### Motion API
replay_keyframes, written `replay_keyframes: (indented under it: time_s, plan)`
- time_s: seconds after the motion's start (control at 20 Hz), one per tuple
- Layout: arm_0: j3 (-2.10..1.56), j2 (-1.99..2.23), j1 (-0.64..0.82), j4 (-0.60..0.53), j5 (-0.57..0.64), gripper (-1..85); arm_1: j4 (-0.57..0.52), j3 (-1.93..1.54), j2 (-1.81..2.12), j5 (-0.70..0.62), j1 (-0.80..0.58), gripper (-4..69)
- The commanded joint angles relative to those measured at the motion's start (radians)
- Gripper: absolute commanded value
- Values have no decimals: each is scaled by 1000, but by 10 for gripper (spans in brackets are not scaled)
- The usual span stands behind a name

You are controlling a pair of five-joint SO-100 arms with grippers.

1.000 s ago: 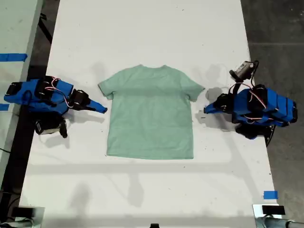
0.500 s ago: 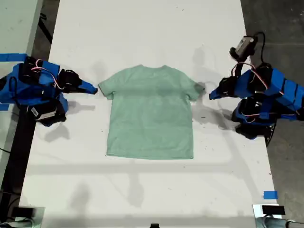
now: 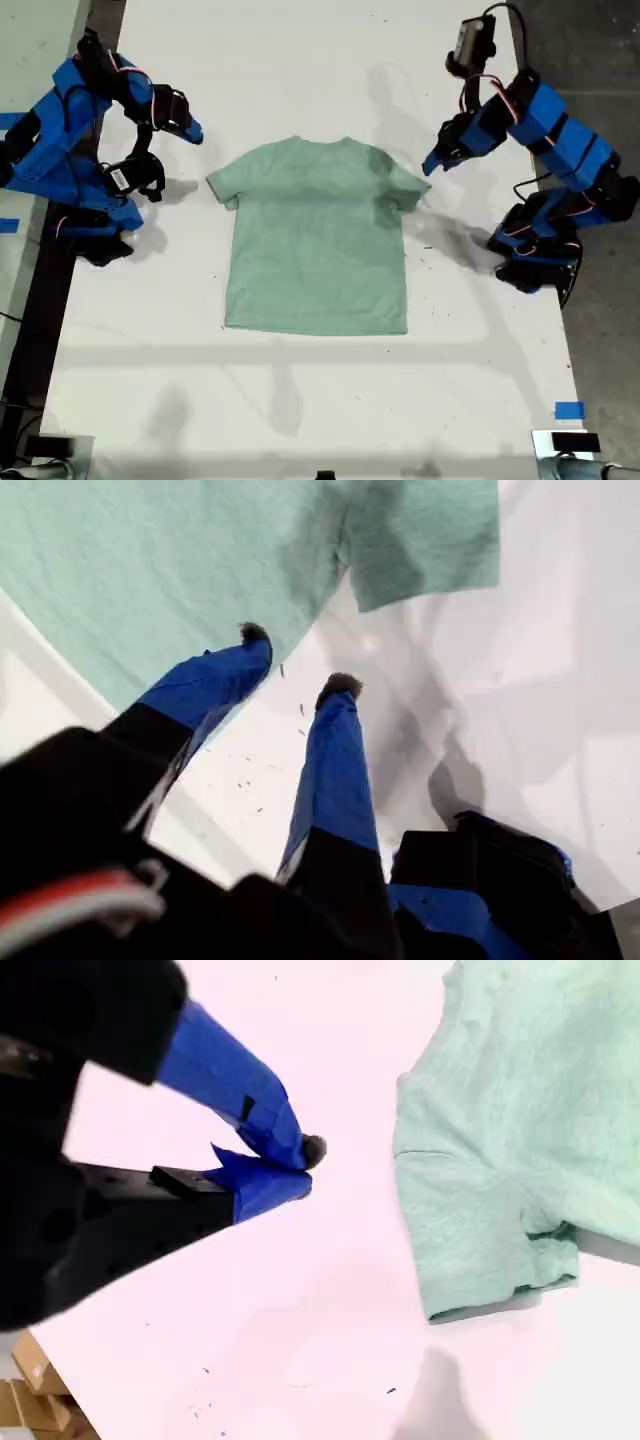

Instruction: Fold tshirt

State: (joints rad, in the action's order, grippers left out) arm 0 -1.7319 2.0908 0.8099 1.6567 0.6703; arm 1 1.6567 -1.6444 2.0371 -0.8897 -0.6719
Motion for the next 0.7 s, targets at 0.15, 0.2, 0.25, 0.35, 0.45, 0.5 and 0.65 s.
replay_keyframes:
  time_s: [0.15, 0.2, 0.25, 0.35, 0.45, 0.5, 0.65]
  plan:
    - [48, -41, 25, 8, 46, 226, -34, 78, -114, -199, -94, 309]
    - [43, -52, 26, 8, 49, 243, -61, 55, -126, -241, -117, 329]
    - [43, -61, 26, 3, 54, 258, -107, 12, -129, -279, -141, 343]
    - [38, -77, 26, -11, 57, 258, -235, -120, -132, -341, -184, 364]
    - [28, -86, 26, -28, 58, 255, -380, -262, -155, -373, -201, 367]
    - [21, -87, 28, -37, 61, 255, -448, -314, -179, -383, -204, 367]
    - [8, -106, 32, -51, 71, 253, -563, -373, -316, -400, -210, 369]
